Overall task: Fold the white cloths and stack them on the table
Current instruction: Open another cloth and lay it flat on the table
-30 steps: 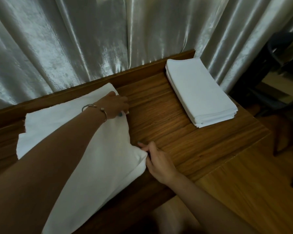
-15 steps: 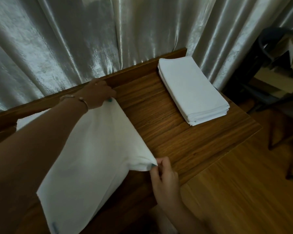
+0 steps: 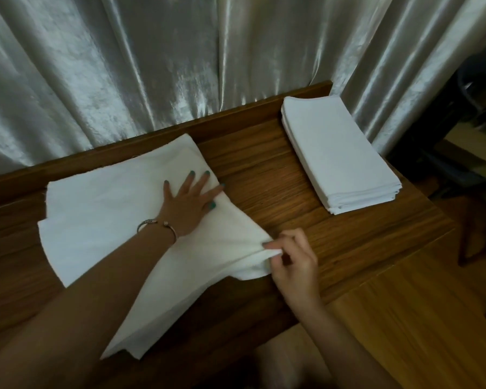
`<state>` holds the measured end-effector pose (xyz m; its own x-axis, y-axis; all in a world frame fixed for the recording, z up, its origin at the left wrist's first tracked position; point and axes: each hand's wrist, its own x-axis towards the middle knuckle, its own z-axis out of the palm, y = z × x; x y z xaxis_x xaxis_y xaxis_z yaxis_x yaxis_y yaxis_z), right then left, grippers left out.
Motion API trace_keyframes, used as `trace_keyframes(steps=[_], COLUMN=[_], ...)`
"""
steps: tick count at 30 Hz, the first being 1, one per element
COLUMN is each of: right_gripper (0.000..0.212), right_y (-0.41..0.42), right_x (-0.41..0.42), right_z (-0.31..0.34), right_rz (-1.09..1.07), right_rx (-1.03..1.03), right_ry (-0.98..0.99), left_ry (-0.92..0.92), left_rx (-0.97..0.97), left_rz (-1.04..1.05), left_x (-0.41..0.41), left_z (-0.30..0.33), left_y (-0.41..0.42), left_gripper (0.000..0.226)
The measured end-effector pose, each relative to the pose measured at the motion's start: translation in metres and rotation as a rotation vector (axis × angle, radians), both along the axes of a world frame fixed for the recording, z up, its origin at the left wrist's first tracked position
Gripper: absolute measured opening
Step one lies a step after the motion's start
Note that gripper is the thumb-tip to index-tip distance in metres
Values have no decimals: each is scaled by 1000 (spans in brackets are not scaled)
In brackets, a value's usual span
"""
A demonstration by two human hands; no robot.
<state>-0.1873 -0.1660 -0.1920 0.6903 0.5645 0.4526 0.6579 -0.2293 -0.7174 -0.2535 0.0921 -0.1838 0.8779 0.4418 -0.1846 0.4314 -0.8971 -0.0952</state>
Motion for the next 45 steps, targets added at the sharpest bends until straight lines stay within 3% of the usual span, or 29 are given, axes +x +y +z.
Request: trace_keyframes(steps=[2,4,7,12,14,17,19,22,24,26,29,31,34,35,39,41,45], right_gripper=[29,30,19,7,7,11,15,47,53,50,41,40,45,43,27,21,20], right_y=[2,0,-10,-25,-22,-9,-3,0,-2,-2,4,12,25,29,38,40,40], right_x=[2,0,-2,2,11,22,27,34,35,34,33,33,34,35,40,42,47], right_z=[-5,-12,-18,-15,-9,5,11,11,8,8,18,28,47,54,67,68,63], right_rz=[-163,-167,34,348,349,274,215,188,245,289,301,296,249,232,244,294,316], right_rx=[-7,-137,-295,-333,-288,-262,-364,-756,-898,-852,-684,-622,-582,-562,-557,-588,-632], right_ry=[129,-91,-416,-525,-552,-566,-497,-351,-181,-24,152,215,280,307,209,190,188], left_ry=[-8,-27,-177,-376,-325,-126,-50,20,89,156,115,69,63,98,105,128,-28], left_rx=[14,48,97,-19,-147,-230,-232,-133,-55,-50,-32,-23,-50,-59,-27,23,44], left_rz=[1,-13,-141,-414,-384,-243,-201,-134,-130,-150,-202,-173,-119,-137,-217,-204,-112], left_x=[-1,0,-16,-103,-144,-191,-214,-234,-241,-246,-253,-257,-244,-241,-244,-249,-249], left_z=[-8,-9,7,39,43,35,23,19,24,27,25,25,45,48,43,43,36], left_y=[-1,-5,-17,-67,-95,-124,-130,-122,-115,-111,-112,-117,-127,-127,-123,-121,-119], left_gripper=[52,55,57,39,32,44,57,77,80,72,46,42,67,65,49,51,61])
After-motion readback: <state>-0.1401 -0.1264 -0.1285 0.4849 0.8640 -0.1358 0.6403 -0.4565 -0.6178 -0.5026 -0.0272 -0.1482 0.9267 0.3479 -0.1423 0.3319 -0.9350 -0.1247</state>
